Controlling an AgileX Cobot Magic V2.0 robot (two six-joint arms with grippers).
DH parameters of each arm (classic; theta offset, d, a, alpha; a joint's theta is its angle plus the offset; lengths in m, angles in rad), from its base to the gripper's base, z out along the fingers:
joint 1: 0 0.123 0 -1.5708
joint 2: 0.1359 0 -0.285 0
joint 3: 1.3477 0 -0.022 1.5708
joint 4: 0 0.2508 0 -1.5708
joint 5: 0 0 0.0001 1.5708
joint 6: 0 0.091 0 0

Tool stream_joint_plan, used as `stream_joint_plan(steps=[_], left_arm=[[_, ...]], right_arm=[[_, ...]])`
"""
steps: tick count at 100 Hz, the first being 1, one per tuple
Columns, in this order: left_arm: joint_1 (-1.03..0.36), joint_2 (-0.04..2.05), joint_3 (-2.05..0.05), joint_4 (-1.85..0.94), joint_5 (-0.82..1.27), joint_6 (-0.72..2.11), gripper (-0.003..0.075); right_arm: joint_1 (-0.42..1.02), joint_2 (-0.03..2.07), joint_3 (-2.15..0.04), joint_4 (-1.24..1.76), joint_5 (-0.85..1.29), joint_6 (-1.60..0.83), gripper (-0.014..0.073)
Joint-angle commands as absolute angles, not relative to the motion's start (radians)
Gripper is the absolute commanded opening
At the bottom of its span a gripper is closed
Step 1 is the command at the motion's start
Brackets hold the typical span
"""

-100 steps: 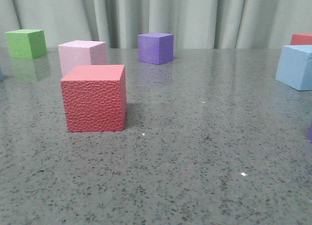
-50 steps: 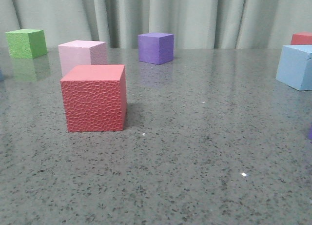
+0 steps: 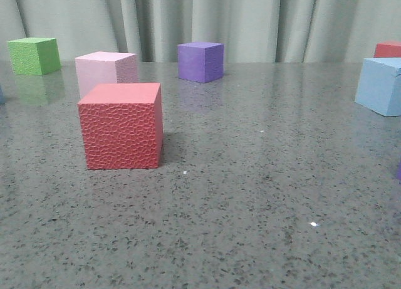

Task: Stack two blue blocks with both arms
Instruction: 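Lower the right gripper over the light blue cube farthest from the robot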

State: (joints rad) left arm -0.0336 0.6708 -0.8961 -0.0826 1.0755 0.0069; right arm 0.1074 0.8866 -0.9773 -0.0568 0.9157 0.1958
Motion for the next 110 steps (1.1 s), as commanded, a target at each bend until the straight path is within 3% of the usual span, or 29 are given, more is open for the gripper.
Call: stream_joint_plan(steps=[1, 51, 110], left_arm=[[-0.042, 0.676, -0.931, -0.099, 1.012, 0.007, 0.065], [-0.042, 0.676, -0.931, -0.099, 1.012, 0.007, 0.065], [-0.042, 0.676, -0.931, -0.097, 1.012, 0.007, 0.0649]], right_arm=[[0.102, 0.968, -1.057, -0.088, 0.812, 0.185, 0.0633], [0.072, 1.343, -1.343, -0.057, 0.81, 0.017, 0.0633], [0.019, 1.524, -1.358, 0.088, 0.805, -0.102, 0.0633]])
